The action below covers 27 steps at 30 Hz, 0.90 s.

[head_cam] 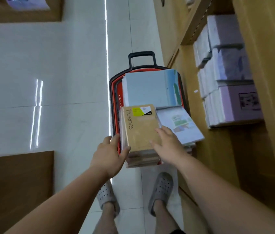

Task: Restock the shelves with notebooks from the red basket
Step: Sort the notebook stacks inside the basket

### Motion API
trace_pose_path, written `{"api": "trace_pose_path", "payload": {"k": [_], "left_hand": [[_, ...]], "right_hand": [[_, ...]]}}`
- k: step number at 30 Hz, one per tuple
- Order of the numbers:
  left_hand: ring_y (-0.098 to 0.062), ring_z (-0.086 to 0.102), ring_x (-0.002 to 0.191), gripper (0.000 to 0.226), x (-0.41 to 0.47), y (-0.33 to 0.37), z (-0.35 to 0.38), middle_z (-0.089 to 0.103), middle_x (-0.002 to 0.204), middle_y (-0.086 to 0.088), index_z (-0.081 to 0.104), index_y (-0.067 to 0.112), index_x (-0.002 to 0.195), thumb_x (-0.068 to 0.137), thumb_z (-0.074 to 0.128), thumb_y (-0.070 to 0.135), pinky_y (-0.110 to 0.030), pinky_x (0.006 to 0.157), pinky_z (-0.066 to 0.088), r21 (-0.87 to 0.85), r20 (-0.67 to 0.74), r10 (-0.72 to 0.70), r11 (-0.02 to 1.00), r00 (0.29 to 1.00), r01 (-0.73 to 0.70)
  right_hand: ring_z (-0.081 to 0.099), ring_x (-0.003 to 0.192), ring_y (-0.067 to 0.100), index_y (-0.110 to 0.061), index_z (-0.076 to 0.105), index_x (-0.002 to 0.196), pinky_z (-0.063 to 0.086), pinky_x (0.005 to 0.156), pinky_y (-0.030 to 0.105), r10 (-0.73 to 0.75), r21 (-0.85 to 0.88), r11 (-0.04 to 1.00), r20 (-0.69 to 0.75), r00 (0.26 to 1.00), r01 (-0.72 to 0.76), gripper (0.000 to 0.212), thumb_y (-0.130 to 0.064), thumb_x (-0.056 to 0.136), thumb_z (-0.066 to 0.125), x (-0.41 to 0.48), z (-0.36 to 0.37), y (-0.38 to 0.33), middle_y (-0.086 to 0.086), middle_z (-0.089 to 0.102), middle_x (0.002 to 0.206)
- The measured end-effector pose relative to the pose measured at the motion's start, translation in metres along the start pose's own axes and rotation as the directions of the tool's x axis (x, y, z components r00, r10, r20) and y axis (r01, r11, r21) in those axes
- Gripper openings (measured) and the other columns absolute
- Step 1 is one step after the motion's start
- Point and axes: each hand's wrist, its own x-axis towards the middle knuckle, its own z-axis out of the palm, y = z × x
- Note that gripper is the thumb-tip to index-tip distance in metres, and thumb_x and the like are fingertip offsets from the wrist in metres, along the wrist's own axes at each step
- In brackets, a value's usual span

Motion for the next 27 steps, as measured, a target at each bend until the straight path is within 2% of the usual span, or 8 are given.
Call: {"api": "trace_pose_path", "payload": {"k": [7, 10, 13, 17, 20, 22, 24, 27], "left_hand": [[-0.021, 0.016, 0.154, 0.069, 0.088, -0.005, 0.053, 0.02, 0.166, -0.004, 0.015, 0.022, 0.161, 0.102, 0.044, 0.043, -0.04, 0.125, 0.017, -0.279, -0.112, 0.038, 0.958, 0.993, -0.068], [-0.016, 0.03, 0.149, 0.072, 0.106, -0.006, 0.066, 0.036, 0.16, 0.007, 0.02, 0.04, 0.158, 0.093, 0.046, 0.055, -0.049, 0.122, 0.026, -0.529, -0.115, 0.002, 0.846, 0.993, -0.063], [-0.012, 0.04, 0.143, 0.076, 0.118, -0.01, 0.078, 0.04, 0.156, 0.016, 0.018, 0.06, 0.15, 0.084, 0.055, 0.049, -0.048, 0.118, 0.034, -0.654, -0.093, -0.02, 0.755, 0.995, -0.046], [-0.003, 0.049, 0.131, 0.082, 0.111, -0.002, 0.073, 0.044, 0.144, 0.029, 0.01, 0.048, 0.157, 0.095, 0.059, 0.025, -0.032, 0.111, 0.041, -0.716, -0.078, -0.04, 0.698, 0.996, -0.028], [-0.002, 0.055, 0.126, 0.081, 0.109, -0.012, 0.074, 0.045, 0.151, 0.021, 0.008, 0.047, 0.158, 0.101, 0.057, 0.017, -0.029, 0.105, 0.047, -0.776, -0.031, -0.048, 0.631, 0.998, 0.006], [-0.004, 0.056, 0.127, 0.081, 0.107, -0.019, 0.073, 0.047, 0.15, 0.019, 0.007, 0.048, 0.158, 0.101, 0.057, 0.018, -0.03, 0.105, 0.049, -0.79, -0.017, -0.056, 0.613, 0.998, 0.021], [-0.001, 0.059, 0.122, 0.081, 0.104, -0.022, 0.074, 0.052, 0.145, 0.019, 0.007, 0.049, 0.157, 0.102, 0.055, 0.014, -0.019, 0.094, 0.052, -0.803, -0.006, -0.054, 0.595, 0.999, 0.027], [0.0, 0.063, 0.116, 0.085, 0.104, -0.023, 0.079, 0.055, 0.141, 0.019, 0.009, 0.053, 0.155, 0.1, 0.056, 0.009, -0.018, 0.089, 0.055, -0.824, -0.009, -0.043, 0.566, 0.999, 0.018]], "right_hand": [[0.018, 0.155, 0.02, -0.028, 0.021, 0.161, 0.024, 0.12, 0.035, -0.022, 0.078, 0.996, -0.136, 0.99, 0.032, 0.064, -0.032, 0.104, 0.051, 0.081, 0.038, 0.024, -0.002, 0.004, 0.17], [0.011, 0.157, 0.021, -0.029, 0.015, 0.162, 0.018, 0.122, 0.034, -0.034, 0.066, 0.997, -0.127, 0.991, 0.043, 0.065, -0.031, 0.105, 0.047, 0.095, 0.048, 0.031, 0.001, -0.001, 0.171], [0.008, 0.157, 0.021, -0.027, 0.012, 0.163, 0.016, 0.122, 0.032, -0.039, 0.063, 0.997, -0.133, 0.99, 0.048, 0.065, -0.03, 0.107, 0.044, 0.103, 0.056, 0.035, 0.003, -0.002, 0.172], [0.01, 0.157, 0.02, -0.026, 0.011, 0.163, 0.016, 0.123, 0.032, -0.018, 0.102, 0.994, -0.152, 0.988, 0.034, 0.067, -0.034, 0.106, 0.046, 0.102, 0.066, 0.03, 0.002, 0.0, 0.172], [0.011, 0.156, 0.019, -0.026, 0.009, 0.163, 0.018, 0.122, 0.033, -0.014, 0.141, 0.989, -0.133, 0.991, 0.033, 0.071, -0.036, 0.105, 0.049, 0.095, 0.078, 0.024, 0.0, -0.001, 0.171], [0.014, 0.156, 0.019, -0.025, 0.007, 0.163, 0.02, 0.124, 0.036, -0.011, 0.174, 0.984, -0.133, 0.991, 0.034, 0.075, -0.037, 0.103, 0.051, 0.094, 0.084, 0.024, -0.002, 0.003, 0.171], [0.021, 0.154, 0.018, -0.025, 0.008, 0.163, 0.024, 0.125, 0.039, 0.004, 0.217, 0.976, -0.122, 0.993, 0.023, 0.08, -0.036, 0.101, 0.056, 0.096, 0.083, 0.023, -0.002, 0.013, 0.17], [0.05, 0.135, 0.017, -0.039, 0.019, 0.159, 0.043, 0.114, 0.044, 0.054, 0.356, 0.934, -0.098, 0.994, -0.016, 0.079, -0.036, 0.094, 0.063, 0.102, 0.076, 0.024, -0.005, 0.044, 0.155]]}}
